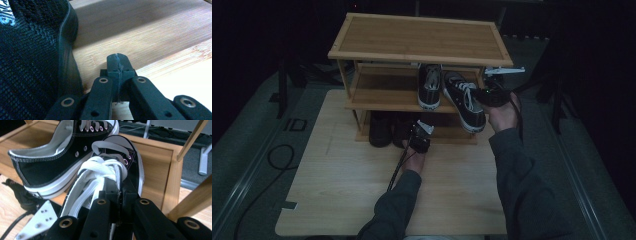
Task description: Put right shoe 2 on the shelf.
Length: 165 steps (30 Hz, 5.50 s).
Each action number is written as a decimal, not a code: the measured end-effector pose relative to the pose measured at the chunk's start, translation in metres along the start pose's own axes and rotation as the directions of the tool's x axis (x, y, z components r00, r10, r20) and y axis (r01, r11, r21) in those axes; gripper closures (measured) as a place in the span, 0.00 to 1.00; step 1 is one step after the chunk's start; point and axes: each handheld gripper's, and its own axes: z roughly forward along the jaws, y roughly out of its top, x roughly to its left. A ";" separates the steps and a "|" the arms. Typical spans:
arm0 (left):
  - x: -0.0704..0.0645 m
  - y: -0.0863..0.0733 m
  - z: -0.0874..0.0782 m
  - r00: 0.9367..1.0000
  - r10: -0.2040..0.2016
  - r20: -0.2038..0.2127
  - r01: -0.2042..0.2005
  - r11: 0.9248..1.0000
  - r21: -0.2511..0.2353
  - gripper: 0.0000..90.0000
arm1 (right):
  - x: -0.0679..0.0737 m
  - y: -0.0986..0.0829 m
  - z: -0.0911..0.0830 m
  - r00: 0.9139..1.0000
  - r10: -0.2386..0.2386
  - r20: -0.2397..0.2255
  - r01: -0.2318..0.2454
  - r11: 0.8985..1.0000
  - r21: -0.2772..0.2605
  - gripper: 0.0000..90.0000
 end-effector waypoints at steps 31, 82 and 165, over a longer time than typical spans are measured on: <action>0.000 0.000 0.000 1.000 0.001 -0.003 -0.001 1.000 0.000 1.00 | 0.000 -0.005 -0.016 1.000 -0.018 -0.005 0.018 0.999 -0.036 0.80; 0.000 0.000 0.000 1.000 0.000 -0.002 0.000 1.000 0.001 1.00 | -0.005 -0.059 -0.068 0.985 -0.158 -0.070 0.160 0.987 0.024 0.75; 0.000 -0.001 -0.001 1.000 -0.006 -0.004 0.006 1.000 -0.003 1.00 | 0.055 -0.066 -0.023 0.961 -0.196 -0.197 0.202 0.979 0.011 1.00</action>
